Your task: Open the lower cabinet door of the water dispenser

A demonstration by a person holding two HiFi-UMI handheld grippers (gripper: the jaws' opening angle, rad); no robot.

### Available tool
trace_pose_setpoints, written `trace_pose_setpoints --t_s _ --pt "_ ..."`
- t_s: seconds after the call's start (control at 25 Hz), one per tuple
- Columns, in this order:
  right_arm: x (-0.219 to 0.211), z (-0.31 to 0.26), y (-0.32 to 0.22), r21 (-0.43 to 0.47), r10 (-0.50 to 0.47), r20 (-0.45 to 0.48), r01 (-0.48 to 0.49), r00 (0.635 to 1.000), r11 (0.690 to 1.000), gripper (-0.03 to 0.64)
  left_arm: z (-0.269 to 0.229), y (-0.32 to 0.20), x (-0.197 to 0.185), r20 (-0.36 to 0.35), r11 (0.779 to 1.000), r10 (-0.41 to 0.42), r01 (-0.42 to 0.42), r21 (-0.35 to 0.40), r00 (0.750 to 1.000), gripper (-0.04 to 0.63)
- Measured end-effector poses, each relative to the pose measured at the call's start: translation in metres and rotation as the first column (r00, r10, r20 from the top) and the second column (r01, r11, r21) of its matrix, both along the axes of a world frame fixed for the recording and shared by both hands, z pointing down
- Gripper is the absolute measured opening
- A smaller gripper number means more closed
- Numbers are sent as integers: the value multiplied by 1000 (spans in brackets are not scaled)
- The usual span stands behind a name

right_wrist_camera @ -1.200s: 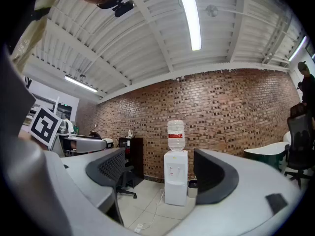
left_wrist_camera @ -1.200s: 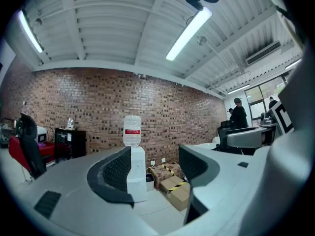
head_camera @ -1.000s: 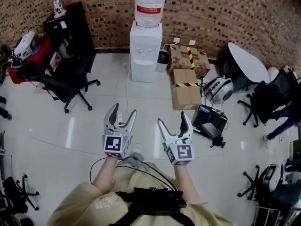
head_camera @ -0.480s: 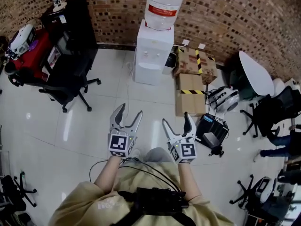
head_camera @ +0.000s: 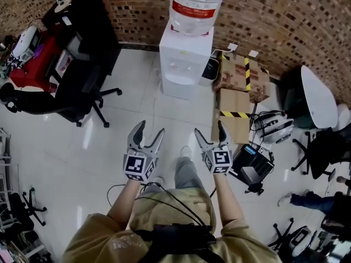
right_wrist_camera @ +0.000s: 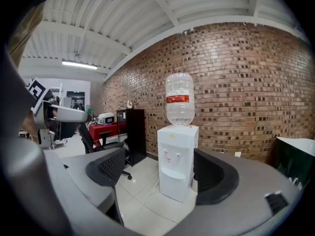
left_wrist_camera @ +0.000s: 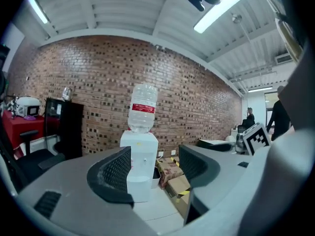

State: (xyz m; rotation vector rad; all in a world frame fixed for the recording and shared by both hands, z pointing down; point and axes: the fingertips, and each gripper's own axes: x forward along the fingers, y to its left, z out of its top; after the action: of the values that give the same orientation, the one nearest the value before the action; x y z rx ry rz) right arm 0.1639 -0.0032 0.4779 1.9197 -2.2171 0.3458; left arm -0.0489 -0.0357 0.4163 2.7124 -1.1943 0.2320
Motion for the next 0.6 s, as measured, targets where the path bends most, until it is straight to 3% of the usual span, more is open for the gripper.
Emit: trace_pose_setpoints --t_s 0.32,0.48,0.6 --pt "64 145 -124 -206 -129 46 136 991 969 443 60 -86 72 23 999 -40 40 -29 999 288" --pt "85 254 -163 -320 -105 96 130 990 938 443 109 -120 85 52 999 -29 31 -37 998 288" --pt "96 320 -195 -339 -68 101 99 993 935 443 147 -145 98 43 997 -10 14 -71 999 288"
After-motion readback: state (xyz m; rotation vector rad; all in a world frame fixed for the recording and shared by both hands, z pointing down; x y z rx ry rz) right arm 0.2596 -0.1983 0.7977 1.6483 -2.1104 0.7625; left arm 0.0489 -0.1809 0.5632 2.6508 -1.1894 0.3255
